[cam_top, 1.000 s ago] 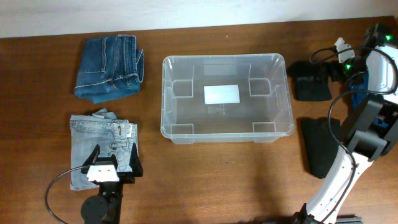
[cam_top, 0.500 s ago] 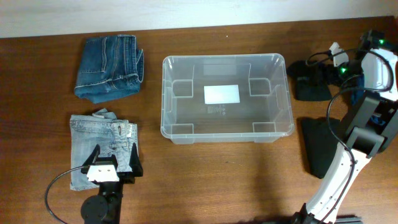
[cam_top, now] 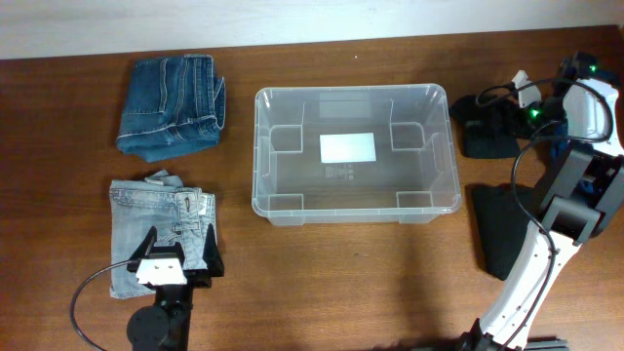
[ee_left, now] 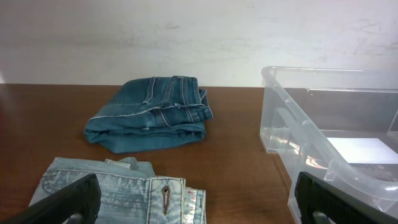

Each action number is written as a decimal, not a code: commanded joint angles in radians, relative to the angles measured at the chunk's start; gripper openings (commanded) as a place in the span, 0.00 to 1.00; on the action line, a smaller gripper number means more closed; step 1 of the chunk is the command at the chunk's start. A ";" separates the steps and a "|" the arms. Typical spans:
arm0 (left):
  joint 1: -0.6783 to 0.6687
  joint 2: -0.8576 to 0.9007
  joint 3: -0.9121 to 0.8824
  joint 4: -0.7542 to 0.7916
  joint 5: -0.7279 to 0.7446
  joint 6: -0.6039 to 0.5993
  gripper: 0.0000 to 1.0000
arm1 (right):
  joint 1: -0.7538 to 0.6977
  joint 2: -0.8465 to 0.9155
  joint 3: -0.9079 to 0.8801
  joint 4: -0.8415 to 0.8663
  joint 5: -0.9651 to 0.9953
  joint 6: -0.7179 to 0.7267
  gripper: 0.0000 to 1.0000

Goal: Pack container
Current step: 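Lift the black bundle with the right gripper and carry it over the bin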

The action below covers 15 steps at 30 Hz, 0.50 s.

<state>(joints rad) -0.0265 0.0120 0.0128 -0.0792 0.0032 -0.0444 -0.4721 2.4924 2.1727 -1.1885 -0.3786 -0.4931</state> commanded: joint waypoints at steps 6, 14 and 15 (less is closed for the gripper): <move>-0.003 -0.006 -0.004 -0.004 0.000 0.019 0.99 | -0.006 0.027 -0.010 -0.005 -0.060 0.048 0.51; -0.003 -0.006 -0.004 -0.004 0.000 0.019 0.99 | -0.007 0.021 0.044 -0.060 -0.101 0.122 0.20; -0.003 -0.006 -0.004 -0.004 0.000 0.019 0.99 | -0.007 0.016 0.056 -0.069 -0.114 0.135 0.17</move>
<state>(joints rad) -0.0265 0.0120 0.0128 -0.0792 0.0032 -0.0444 -0.4736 2.4969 2.1845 -1.2438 -0.4320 -0.3969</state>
